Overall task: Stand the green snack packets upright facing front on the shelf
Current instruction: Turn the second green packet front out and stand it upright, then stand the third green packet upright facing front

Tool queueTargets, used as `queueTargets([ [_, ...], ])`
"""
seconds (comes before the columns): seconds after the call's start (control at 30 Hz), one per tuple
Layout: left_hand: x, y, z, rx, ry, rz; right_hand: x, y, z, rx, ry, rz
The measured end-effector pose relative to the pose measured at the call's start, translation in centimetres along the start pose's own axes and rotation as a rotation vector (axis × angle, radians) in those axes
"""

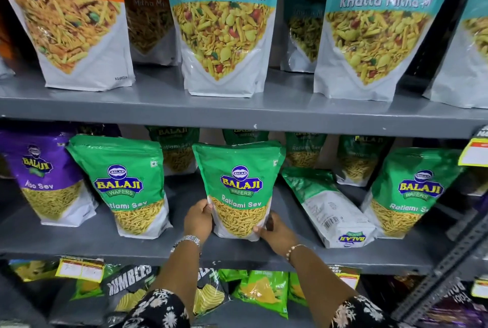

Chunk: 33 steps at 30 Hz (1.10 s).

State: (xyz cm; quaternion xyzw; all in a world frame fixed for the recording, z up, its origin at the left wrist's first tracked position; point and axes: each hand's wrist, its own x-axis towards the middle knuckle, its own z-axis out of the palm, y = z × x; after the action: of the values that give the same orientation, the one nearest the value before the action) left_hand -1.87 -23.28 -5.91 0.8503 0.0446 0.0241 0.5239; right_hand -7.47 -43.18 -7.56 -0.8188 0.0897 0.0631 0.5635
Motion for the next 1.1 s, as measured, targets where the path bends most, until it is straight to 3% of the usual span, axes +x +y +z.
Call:
queueTargets([
  [0.07, -0.8, -0.6, 0.2, -0.138, 0.033, -0.040, -1.3, 0.0, -0.7, -0.118, 0.076, -0.014],
  [0.17, -3.7, -2.0, 1.3, -0.374, 0.222, -0.196, -4.5, 0.9, -4.4, -0.464, 0.382, -0.157],
  [0.23, -6.4, -3.1, 2.9, -0.379, 0.293, -0.268, -6.3, 1.6, -7.6, -0.745, 0.618, -0.237],
  [0.3, -8.9, -3.1, 4.6, -0.400, 0.296, -0.307, -7.1, 1.7, -10.1, -0.932, 0.720, -0.194],
  [0.43, -11.4, -1.2, 6.8, -0.419, 0.175, -0.278, -6.9, 1.2, -12.0, -1.047, 0.539, 0.046],
  [0.57, -11.3, 1.7, 8.0, -0.328, -0.173, -0.221, -5.4, 1.1, -11.7, -1.000, 0.404, 0.225],
  [0.73, -10.1, 3.2, 9.0, -0.191, -0.360, -0.052, -5.4, 2.0, -10.8, -1.174, 0.408, 0.202],
  [0.87, -8.9, 2.8, 9.2, -0.152, -0.441, -0.043, -6.8, 2.2, -10.4, -1.178, 0.400, 0.164],
  [1.0, -9.2, 3.0, 10.3, -0.198, -0.506, -0.113, -8.7, 1.9, -9.8, -1.028, 0.422, 0.159],
  [1.1, -10.7, 3.7, 11.9, -0.340, -0.542, -0.218, -10.2, 0.7, -9.8, -0.756, 0.533, 0.154],
])
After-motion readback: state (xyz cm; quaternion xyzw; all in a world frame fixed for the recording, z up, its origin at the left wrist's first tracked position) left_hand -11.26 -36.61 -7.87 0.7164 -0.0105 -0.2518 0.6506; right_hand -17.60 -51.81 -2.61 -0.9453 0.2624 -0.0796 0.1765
